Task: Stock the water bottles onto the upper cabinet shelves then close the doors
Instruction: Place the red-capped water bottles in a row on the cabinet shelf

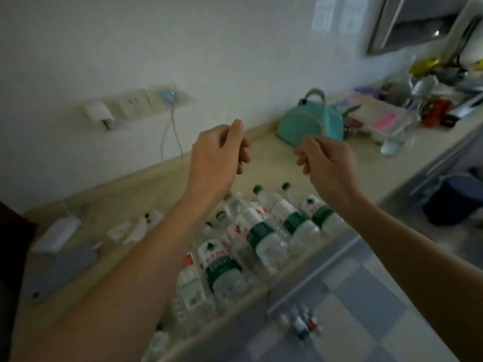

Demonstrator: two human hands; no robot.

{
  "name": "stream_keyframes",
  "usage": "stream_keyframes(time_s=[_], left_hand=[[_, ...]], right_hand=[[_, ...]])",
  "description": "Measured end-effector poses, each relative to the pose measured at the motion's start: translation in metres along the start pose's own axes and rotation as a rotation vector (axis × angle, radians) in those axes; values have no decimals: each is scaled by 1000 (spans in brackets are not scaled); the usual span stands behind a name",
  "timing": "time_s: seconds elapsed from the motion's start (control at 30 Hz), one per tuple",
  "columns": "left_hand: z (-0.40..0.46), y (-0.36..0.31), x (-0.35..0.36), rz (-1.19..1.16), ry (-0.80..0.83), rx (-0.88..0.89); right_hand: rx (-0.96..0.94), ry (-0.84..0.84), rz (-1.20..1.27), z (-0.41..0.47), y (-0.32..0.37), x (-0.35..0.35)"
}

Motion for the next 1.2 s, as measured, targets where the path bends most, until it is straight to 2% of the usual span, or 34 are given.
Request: stream_keyframes(time_s=[0.17,0.37,0.47,0.57,0.73,0.87,1.0,1.2], left_hand=[[-95,79,117,-20,252,-160],[-190,120,220,-125,531,-148],[-237,175,268,-50,661,-220],[-270,262,315,98,756,-315],[-310,416,386,324,791,-480],[-338,526,444,412,768,-596],[-367,631,503,461,758,-652],[-411,778,574,423,723,-829]], right_hand=[[204,-78,-99,-73,-123,-59],[444,-187,-239,-191,-246,-113],[563,-150,-291,-243,-315,-118],[656,-59,-344,-277,-394,-115],[770,65,-426,-313,-538,-109],[813,172,-462,-341,-657,-96],[803,304,-530,-356,-777,-74],[781,370,-546,-367,-937,-22]])
Point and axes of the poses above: each hand's wrist, its own z-axis towards the middle knuckle, its own x-axis out of the palm, y = z × x, the point moved 9 cm from there along z, towards the middle knuckle, and after that the axes turned 6 degrees about z, right-handed, at the moved point
